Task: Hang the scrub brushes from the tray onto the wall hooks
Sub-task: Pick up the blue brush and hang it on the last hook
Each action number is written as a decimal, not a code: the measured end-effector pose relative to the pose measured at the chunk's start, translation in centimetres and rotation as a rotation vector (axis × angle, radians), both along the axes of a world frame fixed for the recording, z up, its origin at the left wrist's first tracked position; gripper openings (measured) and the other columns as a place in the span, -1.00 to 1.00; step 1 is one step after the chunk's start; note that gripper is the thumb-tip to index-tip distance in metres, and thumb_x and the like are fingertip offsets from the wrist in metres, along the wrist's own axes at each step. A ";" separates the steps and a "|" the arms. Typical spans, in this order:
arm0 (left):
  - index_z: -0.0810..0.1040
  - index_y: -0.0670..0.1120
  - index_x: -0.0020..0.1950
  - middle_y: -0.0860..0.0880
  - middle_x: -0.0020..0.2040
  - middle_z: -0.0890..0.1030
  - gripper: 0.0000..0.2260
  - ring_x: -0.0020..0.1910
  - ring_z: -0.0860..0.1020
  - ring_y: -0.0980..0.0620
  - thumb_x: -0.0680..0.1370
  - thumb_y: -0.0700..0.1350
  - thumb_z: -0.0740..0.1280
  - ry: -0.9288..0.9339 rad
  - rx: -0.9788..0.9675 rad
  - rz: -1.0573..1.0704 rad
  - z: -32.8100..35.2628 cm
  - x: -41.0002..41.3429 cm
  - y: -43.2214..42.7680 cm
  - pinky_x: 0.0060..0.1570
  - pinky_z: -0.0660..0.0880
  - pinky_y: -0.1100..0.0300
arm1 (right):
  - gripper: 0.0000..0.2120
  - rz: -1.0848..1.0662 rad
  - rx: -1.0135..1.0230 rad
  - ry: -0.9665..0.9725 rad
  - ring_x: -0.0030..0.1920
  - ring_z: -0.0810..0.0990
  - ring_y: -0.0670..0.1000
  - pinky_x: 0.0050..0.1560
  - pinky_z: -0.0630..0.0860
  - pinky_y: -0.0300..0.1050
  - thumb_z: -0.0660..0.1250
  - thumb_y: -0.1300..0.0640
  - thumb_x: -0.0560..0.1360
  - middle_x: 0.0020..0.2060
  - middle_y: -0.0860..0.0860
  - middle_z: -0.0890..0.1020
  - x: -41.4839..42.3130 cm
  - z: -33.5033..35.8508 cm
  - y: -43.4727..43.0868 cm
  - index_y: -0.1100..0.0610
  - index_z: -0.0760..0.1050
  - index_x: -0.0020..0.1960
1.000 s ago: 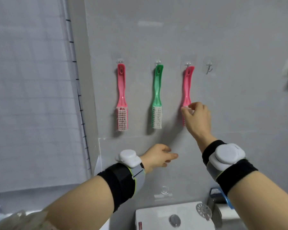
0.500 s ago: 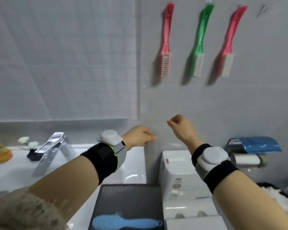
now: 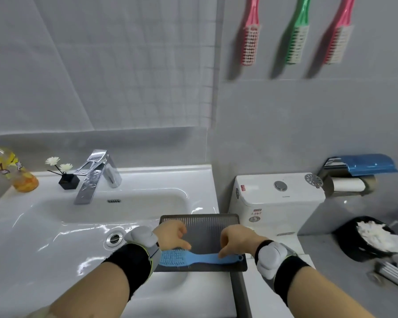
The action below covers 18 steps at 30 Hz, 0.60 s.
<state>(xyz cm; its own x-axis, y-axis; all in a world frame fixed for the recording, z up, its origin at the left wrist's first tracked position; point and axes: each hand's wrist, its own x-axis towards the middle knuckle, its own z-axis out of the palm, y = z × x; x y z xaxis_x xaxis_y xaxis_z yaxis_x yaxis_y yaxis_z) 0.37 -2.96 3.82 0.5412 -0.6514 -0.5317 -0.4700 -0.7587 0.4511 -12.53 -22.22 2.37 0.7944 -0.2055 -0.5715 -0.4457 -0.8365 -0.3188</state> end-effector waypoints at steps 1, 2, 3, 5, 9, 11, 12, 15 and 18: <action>0.50 -0.08 0.23 -0.03 0.14 0.61 -0.46 0.10 0.57 0.02 0.33 0.13 0.46 -0.004 0.007 -0.014 -0.3 -0.1 0.2 0.10 0.46 0.22 | -0.72 0.011 -0.017 0.001 -0.24 0.52 -0.07 -0.36 0.36 -0.23 0.48 -0.15 0.24 -0.23 -0.09 0.57 -0.1 -0.2 0.2 -0.01 0.51 -0.21; 0.50 -0.07 0.23 -0.04 0.15 0.61 -0.47 0.11 0.57 0.02 0.34 0.12 0.46 -0.009 0.013 -0.025 -0.6 -0.2 0.4 0.10 0.46 0.22 | -0.73 0.019 -0.033 -0.002 -0.24 0.52 -0.06 -0.39 0.35 -0.24 0.48 -0.14 0.24 -0.23 -0.09 0.56 -0.2 -0.5 0.4 -0.01 0.50 -0.22; 0.50 -0.07 0.24 -0.04 0.16 0.60 -0.48 0.12 0.56 0.02 0.35 0.11 0.46 -0.013 0.022 -0.036 -0.8 -0.3 0.6 0.12 0.46 0.21 | -0.73 0.022 -0.047 -0.004 -0.23 0.52 -0.05 -0.40 0.34 -0.24 0.48 -0.13 0.24 -0.23 -0.08 0.56 -0.2 -0.6 0.6 -0.01 0.49 -0.22; 0.49 -0.09 0.25 -0.05 0.18 0.59 -0.49 0.14 0.56 0.00 0.36 0.07 0.46 -0.009 0.043 -0.061 -1.3 -0.6 0.8 0.15 0.45 0.20 | -0.75 0.025 -0.072 -0.005 -0.22 0.52 -0.04 -0.38 0.36 -0.22 0.48 -0.09 0.25 -0.23 -0.08 0.55 -0.3 -0.9 1.0 0.00 0.48 -0.22; 0.49 -0.12 0.25 -0.07 0.21 0.59 -0.52 0.17 0.55 -0.02 0.38 0.00 0.46 -0.005 0.067 -0.101 -2.1 -1.4 1.1 0.14 0.45 0.20 | -0.79 0.043 -0.144 -0.016 -0.19 0.49 -0.01 -0.25 0.40 -0.16 0.45 -0.05 0.27 -0.20 -0.07 0.54 -0.7 -1.6 1.4 -0.01 0.48 -0.20; 0.49 -0.12 0.26 -0.07 0.23 0.58 -0.52 0.18 0.55 -0.02 0.39 -0.01 0.46 -0.010 0.063 -0.107 -2.3 -1.6 1.2 0.14 0.44 0.21 | -0.79 0.045 -0.151 -0.026 -0.18 0.48 -0.01 -0.21 0.40 -0.14 0.44 -0.05 0.28 -0.18 -0.05 0.55 -0.8 -1.9 1.5 0.00 0.50 -0.17; 0.49 -0.13 0.26 -0.07 0.23 0.58 -0.52 0.18 0.55 -0.02 0.39 -0.02 0.46 -0.012 0.061 -0.109 -2.4 -1.7 1.3 0.14 0.44 0.21 | -0.78 0.045 -0.150 -0.027 -0.17 0.48 -0.01 -0.20 0.41 -0.13 0.44 -0.05 0.28 -0.17 -0.04 0.56 -0.8 -2.0 1.6 0.00 0.50 -0.16; 0.51 -0.12 0.24 -0.07 0.22 0.59 -0.55 0.17 0.56 -0.02 0.40 -0.02 0.45 -0.021 0.056 -0.124 -2.4 -1.6 1.4 0.16 0.45 0.19 | -0.75 0.042 -0.128 -0.001 -0.17 0.50 0.00 -0.19 0.46 -0.12 0.46 -0.06 0.30 -0.19 -0.06 0.54 -0.7 -2.0 1.7 0.03 0.53 -0.12; 0.53 -0.11 0.22 -0.06 0.20 0.60 -0.58 0.15 0.56 -0.01 0.40 -0.02 0.44 -0.026 0.056 -0.132 -2.6 -1.7 1.5 0.13 0.45 0.22 | -0.73 0.014 -0.091 0.030 -0.17 0.53 0.00 -0.18 0.48 -0.14 0.47 -0.04 0.29 -0.19 -0.04 0.57 -0.7 -2.0 1.7 0.07 0.58 -0.08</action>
<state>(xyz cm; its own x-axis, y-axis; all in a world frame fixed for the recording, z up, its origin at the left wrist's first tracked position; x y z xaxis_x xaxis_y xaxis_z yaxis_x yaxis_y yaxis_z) -1.34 -1.49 1.23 0.4666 -0.6877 -0.5562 -0.5784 -0.7130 0.3963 -13.21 -20.48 0.34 0.7803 -0.2467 -0.5747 -0.4420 -0.8677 -0.2276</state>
